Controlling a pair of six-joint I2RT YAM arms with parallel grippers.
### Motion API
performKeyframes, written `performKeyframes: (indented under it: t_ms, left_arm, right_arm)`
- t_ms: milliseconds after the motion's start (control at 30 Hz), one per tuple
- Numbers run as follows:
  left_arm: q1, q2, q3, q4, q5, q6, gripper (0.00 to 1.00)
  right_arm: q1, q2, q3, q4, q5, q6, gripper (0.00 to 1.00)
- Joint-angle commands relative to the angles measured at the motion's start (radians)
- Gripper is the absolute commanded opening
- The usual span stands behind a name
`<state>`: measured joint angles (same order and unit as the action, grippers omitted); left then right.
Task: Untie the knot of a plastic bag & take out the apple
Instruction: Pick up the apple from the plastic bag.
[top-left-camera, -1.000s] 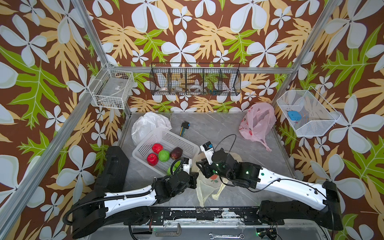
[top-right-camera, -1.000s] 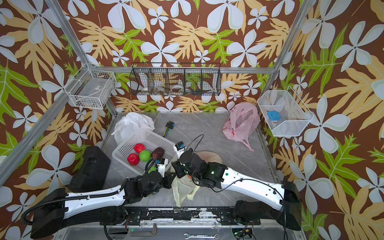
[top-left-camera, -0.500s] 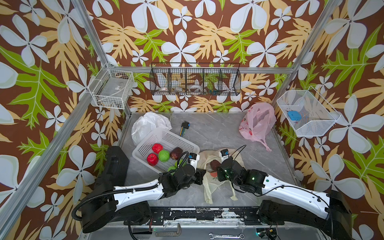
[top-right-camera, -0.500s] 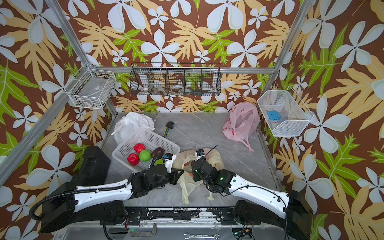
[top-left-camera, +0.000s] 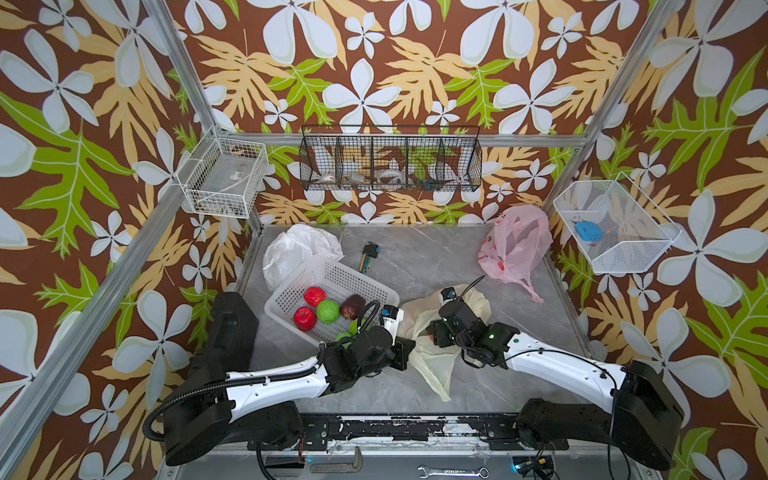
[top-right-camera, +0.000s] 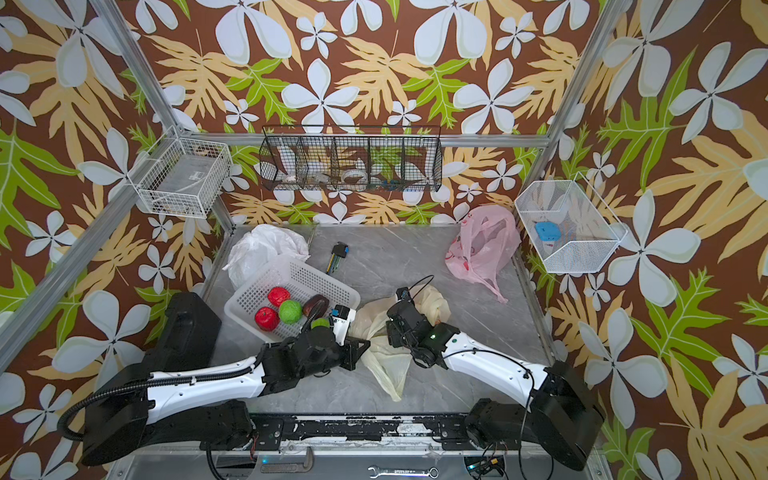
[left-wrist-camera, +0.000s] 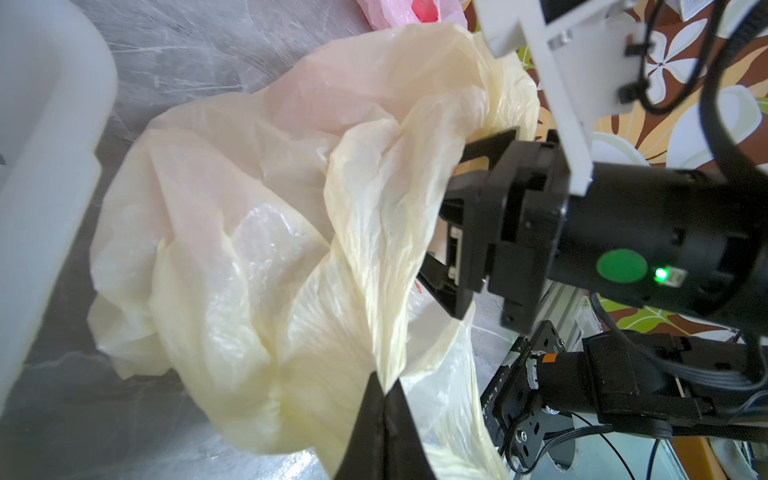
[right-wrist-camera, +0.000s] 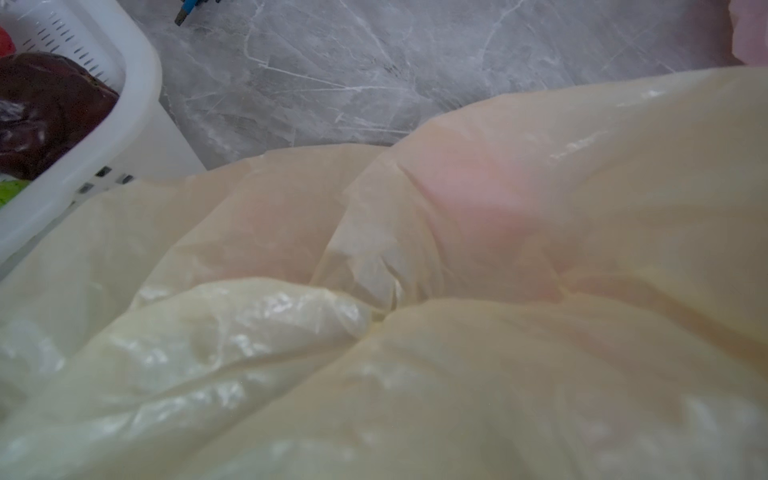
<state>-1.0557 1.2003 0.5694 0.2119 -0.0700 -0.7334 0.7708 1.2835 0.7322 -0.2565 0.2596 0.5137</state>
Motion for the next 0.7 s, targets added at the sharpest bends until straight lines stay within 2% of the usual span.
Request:
performKeyframes:
  t_ms: [0, 267, 400, 467, 567, 667]
  left_arm:
    - [0.002, -0.001, 0.005, -0.008, 0.009, 0.015, 0.0]
    - [0.003, 0.018, -0.006, -0.006, 0.012, 0.022, 0.0]
    - [0.006, 0.027, -0.008, 0.001, 0.013, 0.025, 0.0]
    - [0.01, 0.033, -0.01, 0.01, 0.016, 0.026, 0.0]
    - [0.018, 0.046, -0.011, 0.02, 0.029, 0.029, 0.0]
    - [0.022, 0.056, -0.012, 0.027, 0.037, 0.029, 0.0]
  right_arm:
    - [-0.018, 0.052, 0.015, 0.088, 0.003, -0.06, 0.73]
    - [-0.028, 0.222, 0.037, 0.102, -0.009, -0.088, 0.77]
    - [-0.029, 0.242, 0.005, 0.109, -0.014, -0.042, 0.85]
    - [-0.029, 0.249, 0.003, 0.123, -0.014, -0.061, 0.85]
    - [-0.028, 0.257, 0.027, 0.137, -0.013, -0.096, 0.82]
    - [-0.028, 0.235, 0.033, 0.181, -0.05, -0.122, 0.72]
